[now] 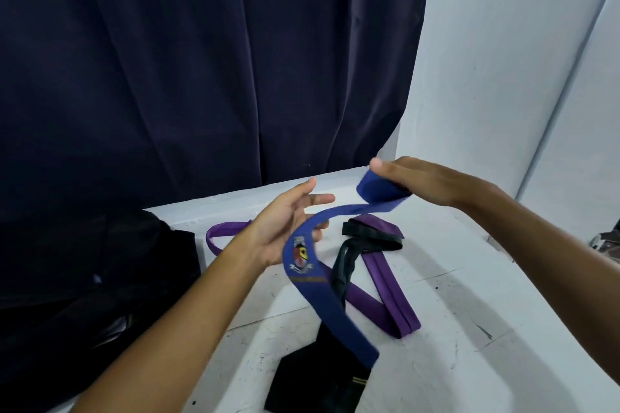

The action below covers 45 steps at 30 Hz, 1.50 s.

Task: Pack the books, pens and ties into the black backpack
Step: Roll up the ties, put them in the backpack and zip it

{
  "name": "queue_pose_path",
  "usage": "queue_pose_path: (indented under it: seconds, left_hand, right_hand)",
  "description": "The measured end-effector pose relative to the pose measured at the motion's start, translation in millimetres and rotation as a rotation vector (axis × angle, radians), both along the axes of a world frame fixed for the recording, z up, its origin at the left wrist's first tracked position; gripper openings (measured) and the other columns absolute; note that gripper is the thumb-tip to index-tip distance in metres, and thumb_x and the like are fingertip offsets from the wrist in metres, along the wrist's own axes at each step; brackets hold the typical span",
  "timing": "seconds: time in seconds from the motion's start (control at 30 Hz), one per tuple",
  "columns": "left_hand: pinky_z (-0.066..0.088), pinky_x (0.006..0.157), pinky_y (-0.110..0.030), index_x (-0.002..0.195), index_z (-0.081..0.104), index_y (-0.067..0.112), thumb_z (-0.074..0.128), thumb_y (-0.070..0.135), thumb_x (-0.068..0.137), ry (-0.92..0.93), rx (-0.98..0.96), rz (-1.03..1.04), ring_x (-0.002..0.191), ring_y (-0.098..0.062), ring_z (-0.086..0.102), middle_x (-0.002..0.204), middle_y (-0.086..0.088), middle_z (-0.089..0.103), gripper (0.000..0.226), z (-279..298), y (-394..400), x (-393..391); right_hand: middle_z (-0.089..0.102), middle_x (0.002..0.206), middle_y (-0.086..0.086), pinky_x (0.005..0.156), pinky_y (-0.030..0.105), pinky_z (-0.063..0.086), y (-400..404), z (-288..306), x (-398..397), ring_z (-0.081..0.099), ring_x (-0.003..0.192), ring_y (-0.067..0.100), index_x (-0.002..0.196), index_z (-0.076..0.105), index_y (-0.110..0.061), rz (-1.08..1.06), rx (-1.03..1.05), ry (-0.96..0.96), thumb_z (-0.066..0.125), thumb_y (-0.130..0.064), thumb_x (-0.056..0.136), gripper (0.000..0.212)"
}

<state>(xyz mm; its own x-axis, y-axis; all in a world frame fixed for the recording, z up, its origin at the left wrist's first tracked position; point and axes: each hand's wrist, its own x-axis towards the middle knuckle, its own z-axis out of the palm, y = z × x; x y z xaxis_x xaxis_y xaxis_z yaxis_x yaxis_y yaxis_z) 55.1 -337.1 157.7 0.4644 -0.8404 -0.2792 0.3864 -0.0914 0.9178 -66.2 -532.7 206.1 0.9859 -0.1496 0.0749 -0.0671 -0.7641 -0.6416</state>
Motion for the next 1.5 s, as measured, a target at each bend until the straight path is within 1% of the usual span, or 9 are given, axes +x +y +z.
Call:
queue_pose_path:
  seconds: [0.13,0.3,0.47,0.6,0.73,0.97,1.1,1.27,1.5]
  left_hand:
    - [0.027,0.032,-0.015,0.129,0.055,0.014,0.035,0.055,0.097,-0.182,0.138,-0.143,0.031,-0.007,0.029,0.055,-0.003,0.046,0.055,3.5,16.5,24.7]
    - [0.020,0.032,-0.015,0.126,0.056,0.010,0.038,0.056,0.093,-0.269,0.259,-0.219,0.030,-0.007,0.026,0.054,-0.009,0.050,0.059,0.7,31.6,61.0]
    - [0.047,0.056,-0.025,0.111,0.062,0.010,0.053,0.048,0.095,-0.572,0.495,-0.103,0.055,-0.018,0.057,0.085,-0.013,0.070,0.042,-23.0,24.4,75.9]
    - [0.049,0.075,-0.025,0.095,0.068,0.023,0.069,0.021,0.090,-0.819,0.068,0.191,0.089,-0.012,0.066,0.095,0.001,0.072,0.006,-38.6,5.6,45.2]
    - [0.049,0.091,-0.020,0.104,0.065,0.029,0.079,0.023,0.075,-0.988,-0.201,0.140,0.107,-0.003,0.062,0.109,0.014,0.068,0.033,-53.0,-19.4,-7.6]
    - [0.057,0.073,-0.028,0.095,0.056,0.010,0.070,-0.001,0.084,-0.456,-0.318,0.189,0.074,-0.024,0.068,0.081,-0.012,0.067,0.021,-69.1,-47.5,-20.8]
    - [0.058,0.062,-0.033,0.091,0.056,0.008,0.066,0.013,0.078,-0.103,-0.376,0.051,0.055,-0.023,0.062,0.068,-0.014,0.063,0.017,-68.7,-40.0,-22.7]
    - [0.046,0.048,-0.026,0.088,0.056,0.012,0.062,0.019,0.084,-0.015,-0.325,-0.001,0.051,-0.019,0.048,0.069,-0.013,0.054,0.010,-72.4,-32.8,-19.6]
    - [0.044,0.042,-0.023,0.094,0.054,0.014,0.059,0.020,0.091,-0.054,-0.252,0.066,0.047,-0.016,0.050,0.068,-0.009,0.058,0.009,-79.7,-28.7,-19.8]
  right_hand:
    - [0.046,0.062,-0.002,0.060,0.027,0.032,-3.3,-1.3,-4.0,0.041,0.059,0.015,0.068,0.055,-0.009,0.049,-0.265,0.374,0.071,-0.069,0.056,0.063]
    - [0.071,0.075,0.001,0.070,0.025,0.046,-8.1,-11.8,-10.0,0.061,0.066,0.008,0.086,0.071,-0.008,0.099,-0.258,0.571,0.082,-0.031,0.073,0.029]
    - [0.073,0.080,0.013,0.072,0.021,0.049,-7.5,-10.1,-14.1,0.067,0.074,0.018,0.078,0.072,-0.007,0.151,-0.064,0.497,0.073,-0.015,0.083,0.009]
    - [0.072,0.079,0.017,0.065,0.020,0.050,-5.5,1.0,-9.8,0.067,0.073,0.023,0.078,0.072,-0.004,0.096,0.065,0.392,0.073,-0.011,0.083,0.009]
    - [0.072,0.076,0.011,0.057,0.017,0.047,5.4,8.1,-2.0,0.064,0.066,0.016,0.080,0.073,-0.002,0.016,0.016,0.322,0.074,-0.012,0.081,0.010]
    - [0.064,0.073,0.004,0.064,0.028,0.044,6.6,2.0,-1.3,0.056,0.069,0.018,0.086,0.070,0.002,-0.136,-0.075,0.262,0.081,-0.018,0.074,0.026]
    - [0.067,0.076,0.002,0.071,0.028,0.045,-3.7,8.4,-11.4,0.061,0.073,0.018,0.086,0.068,-0.002,-0.210,0.001,0.258,0.081,-0.057,0.062,0.061]
    - [0.074,0.094,0.018,0.080,0.034,0.056,-23.9,4.9,-11.5,0.071,0.093,0.031,0.103,0.066,0.006,-0.406,0.552,-0.151,0.060,-0.034,0.093,0.042]
    - [0.068,0.108,0.018,0.075,0.036,0.058,-35.0,3.3,-8.2,0.070,0.100,0.031,0.114,0.056,-0.001,-0.429,1.222,-0.481,0.053,-0.011,0.094,0.022]
